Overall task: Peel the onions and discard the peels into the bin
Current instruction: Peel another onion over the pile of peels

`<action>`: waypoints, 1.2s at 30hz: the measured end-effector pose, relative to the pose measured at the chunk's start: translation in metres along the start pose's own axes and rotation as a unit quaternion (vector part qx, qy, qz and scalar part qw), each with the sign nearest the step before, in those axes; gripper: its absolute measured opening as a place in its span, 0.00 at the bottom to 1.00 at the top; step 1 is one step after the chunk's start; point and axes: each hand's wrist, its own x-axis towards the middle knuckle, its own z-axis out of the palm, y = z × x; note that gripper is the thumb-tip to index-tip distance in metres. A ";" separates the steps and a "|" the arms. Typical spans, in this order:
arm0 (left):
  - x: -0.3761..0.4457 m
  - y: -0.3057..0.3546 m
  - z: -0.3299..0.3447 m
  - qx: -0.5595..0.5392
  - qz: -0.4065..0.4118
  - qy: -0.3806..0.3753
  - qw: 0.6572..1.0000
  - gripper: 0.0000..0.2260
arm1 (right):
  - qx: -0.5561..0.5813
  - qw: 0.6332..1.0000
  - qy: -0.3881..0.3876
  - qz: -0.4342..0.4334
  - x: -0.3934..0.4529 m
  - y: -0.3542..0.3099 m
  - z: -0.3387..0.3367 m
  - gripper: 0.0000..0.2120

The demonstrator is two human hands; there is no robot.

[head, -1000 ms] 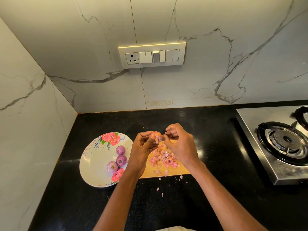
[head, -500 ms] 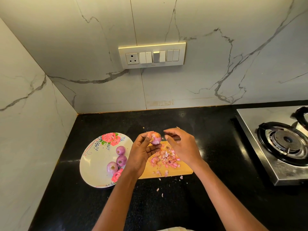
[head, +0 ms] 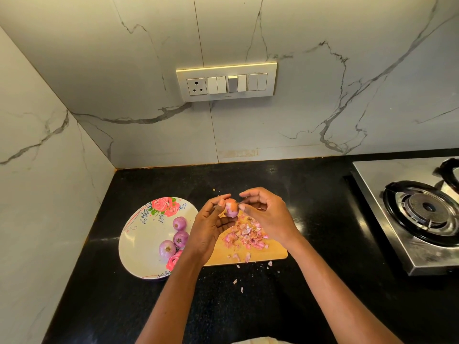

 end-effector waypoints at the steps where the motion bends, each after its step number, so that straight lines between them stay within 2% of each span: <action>1: 0.001 -0.001 0.000 -0.007 -0.002 0.001 1.000 0.13 | -0.002 1.000 0.001 0.001 0.000 0.001 0.001 0.10; 7: 0.003 -0.003 -0.001 -0.028 -0.018 -0.013 0.999 0.13 | -0.023 0.999 -0.001 -0.021 -0.003 0.002 0.001 0.10; 14: 0.000 -0.003 0.002 0.043 0.011 -0.059 0.997 0.18 | -0.111 0.989 0.031 -0.088 -0.004 0.003 0.003 0.10; 19: 0.002 -0.005 0.003 0.131 0.062 -0.050 0.988 0.21 | -0.115 0.990 0.030 -0.079 -0.003 -0.001 0.000 0.09; 26: 0.003 -0.005 0.006 0.136 0.066 -0.050 0.987 0.19 | -0.126 0.989 0.039 -0.065 -0.004 -0.001 0.000 0.08; 33: 0.000 -0.005 0.004 0.117 0.062 -0.050 0.990 0.22 | -0.137 0.987 0.064 -0.058 -0.004 0.006 0.003 0.06; 36: 0.001 -0.005 0.003 0.111 0.061 -0.048 0.991 0.20 | -0.114 0.990 0.067 -0.043 -0.003 0.005 0.004 0.07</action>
